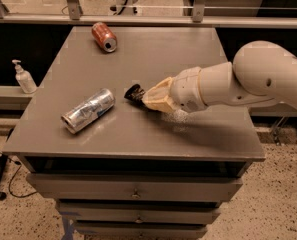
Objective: Move rxbar chocolate near redbull can
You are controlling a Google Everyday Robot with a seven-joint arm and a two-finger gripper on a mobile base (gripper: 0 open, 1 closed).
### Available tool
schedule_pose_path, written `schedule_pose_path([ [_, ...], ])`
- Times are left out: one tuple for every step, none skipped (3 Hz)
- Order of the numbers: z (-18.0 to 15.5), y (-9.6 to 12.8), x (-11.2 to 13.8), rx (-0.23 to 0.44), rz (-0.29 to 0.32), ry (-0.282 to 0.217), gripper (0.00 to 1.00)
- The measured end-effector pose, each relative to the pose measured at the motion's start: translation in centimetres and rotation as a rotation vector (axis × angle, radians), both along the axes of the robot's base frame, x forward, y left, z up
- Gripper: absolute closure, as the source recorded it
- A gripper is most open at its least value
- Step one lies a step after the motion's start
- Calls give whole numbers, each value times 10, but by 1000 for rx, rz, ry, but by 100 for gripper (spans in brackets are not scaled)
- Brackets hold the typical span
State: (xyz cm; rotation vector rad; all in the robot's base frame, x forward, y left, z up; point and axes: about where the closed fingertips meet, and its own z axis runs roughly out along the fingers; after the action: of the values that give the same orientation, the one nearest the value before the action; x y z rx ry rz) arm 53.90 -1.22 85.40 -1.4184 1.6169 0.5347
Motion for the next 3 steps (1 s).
schedule_pose_path([
  [0, 3, -4, 3, 6, 9, 59],
  [1, 6, -6, 10, 13, 15, 36],
  [4, 6, -8, 19, 13, 16, 12],
])
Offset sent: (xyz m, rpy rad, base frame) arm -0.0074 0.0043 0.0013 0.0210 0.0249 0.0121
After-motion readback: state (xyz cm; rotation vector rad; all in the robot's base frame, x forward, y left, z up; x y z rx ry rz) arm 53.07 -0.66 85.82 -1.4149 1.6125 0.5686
